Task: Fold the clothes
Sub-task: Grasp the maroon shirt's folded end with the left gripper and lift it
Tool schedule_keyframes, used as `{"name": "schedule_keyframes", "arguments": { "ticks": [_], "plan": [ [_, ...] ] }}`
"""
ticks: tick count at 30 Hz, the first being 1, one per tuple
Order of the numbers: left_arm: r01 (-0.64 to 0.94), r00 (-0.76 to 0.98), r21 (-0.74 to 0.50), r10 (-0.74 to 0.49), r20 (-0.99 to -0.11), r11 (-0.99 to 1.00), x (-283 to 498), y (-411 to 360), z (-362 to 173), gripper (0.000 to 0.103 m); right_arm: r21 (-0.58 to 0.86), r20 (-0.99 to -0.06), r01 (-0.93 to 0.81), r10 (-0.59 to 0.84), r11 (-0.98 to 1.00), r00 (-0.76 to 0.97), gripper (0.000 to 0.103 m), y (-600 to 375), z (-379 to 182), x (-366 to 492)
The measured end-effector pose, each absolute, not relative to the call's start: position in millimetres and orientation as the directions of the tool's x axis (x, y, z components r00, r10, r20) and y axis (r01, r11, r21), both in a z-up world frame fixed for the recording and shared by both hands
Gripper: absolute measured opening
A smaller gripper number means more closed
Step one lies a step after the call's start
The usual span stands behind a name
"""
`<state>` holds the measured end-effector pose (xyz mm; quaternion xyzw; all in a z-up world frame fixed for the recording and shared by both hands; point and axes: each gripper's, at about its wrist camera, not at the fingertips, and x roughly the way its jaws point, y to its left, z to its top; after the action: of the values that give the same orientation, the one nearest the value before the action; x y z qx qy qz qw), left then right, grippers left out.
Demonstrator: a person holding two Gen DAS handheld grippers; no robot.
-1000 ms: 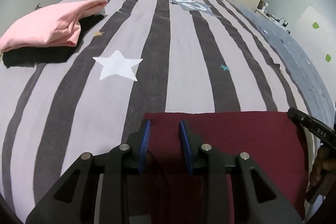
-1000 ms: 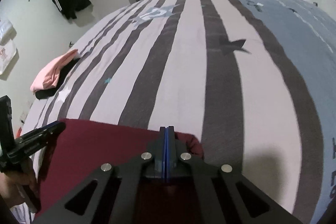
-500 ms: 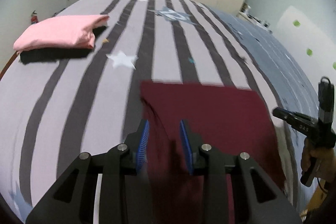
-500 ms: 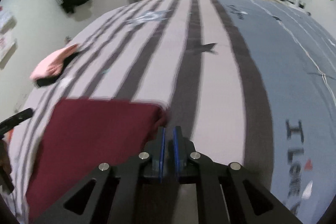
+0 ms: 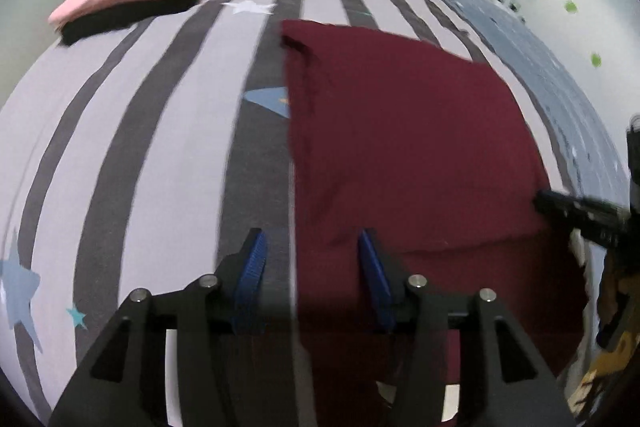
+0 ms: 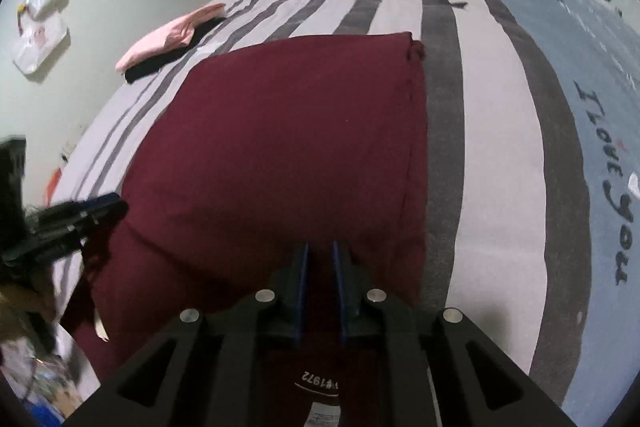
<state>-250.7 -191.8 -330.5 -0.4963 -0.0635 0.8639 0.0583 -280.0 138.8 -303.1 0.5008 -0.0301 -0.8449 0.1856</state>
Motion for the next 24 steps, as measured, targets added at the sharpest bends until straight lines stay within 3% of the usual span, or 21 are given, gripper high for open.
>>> {"name": "schedule_keyframes", "arguments": {
  "ticks": [2, 7, 15, 20, 24],
  "plan": [
    [0.002, -0.514, -0.192, 0.164, -0.842, -0.981, -249.0, -201.9, -321.8, 0.046, 0.237, -0.841, 0.275, -0.338, -0.932, -0.422, 0.013, 139.1, -307.5, -273.9],
    [0.018, -0.519, -0.274, 0.225, -0.824, -0.962, -216.9, -216.8, -304.9, 0.047, 0.210, -0.841, 0.210, -0.286, -0.955, -0.459, 0.044, 157.6, -292.9, -252.8],
    [0.024, -0.438, -0.296, 0.256, -0.862, -0.955, -158.9, -209.9, -324.8, 0.050, 0.234, -0.869, 0.143, -0.273, -0.962, -0.412, 0.046, 179.3, -300.4, -195.7],
    [-0.032, -0.408, -0.221, 0.215, -0.888, -0.975, -140.4, -188.8, -344.0, 0.053, 0.219, -0.886, 0.105, -0.243, -0.970, -0.394, 0.049, 186.3, -305.3, -170.9],
    [0.000, -0.415, -0.286, 0.260, -0.872, -0.958, -142.0, -193.2, -345.1, 0.057, 0.247, -0.889, 0.091, -0.263, -0.965, -0.375, 0.049, 193.5, -307.7, -158.1]
  ]
}}
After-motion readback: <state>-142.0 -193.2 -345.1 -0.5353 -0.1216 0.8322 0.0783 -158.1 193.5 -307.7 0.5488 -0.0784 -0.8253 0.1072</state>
